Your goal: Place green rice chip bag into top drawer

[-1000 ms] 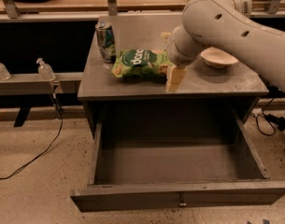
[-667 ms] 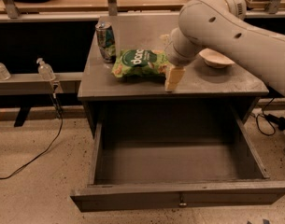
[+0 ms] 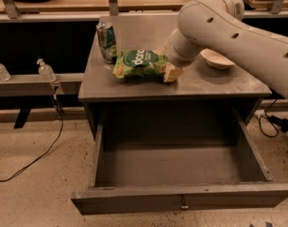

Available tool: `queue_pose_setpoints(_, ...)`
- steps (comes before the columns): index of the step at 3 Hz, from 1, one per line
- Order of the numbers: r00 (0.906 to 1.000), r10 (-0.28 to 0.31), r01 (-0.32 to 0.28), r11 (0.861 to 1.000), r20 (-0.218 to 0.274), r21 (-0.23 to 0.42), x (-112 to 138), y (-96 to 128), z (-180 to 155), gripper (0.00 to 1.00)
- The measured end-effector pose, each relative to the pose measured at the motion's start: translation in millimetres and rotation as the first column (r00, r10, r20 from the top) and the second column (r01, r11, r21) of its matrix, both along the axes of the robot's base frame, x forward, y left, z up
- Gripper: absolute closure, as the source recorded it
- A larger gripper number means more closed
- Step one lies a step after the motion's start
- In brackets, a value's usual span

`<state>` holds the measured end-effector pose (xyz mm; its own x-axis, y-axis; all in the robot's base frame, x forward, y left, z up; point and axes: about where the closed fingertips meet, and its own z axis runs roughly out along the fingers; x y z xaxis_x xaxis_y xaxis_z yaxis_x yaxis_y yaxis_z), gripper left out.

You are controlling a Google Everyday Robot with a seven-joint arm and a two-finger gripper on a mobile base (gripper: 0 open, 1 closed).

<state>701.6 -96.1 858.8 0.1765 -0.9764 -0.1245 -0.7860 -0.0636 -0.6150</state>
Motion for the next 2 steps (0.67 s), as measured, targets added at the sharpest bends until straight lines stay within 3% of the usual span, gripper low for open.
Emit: queue_pose_setpoints(2, 0.9987, 0.050, -0.050, 0.998, 0.002, -0.038, -22.3, 11.2, 18.2, 0.94)
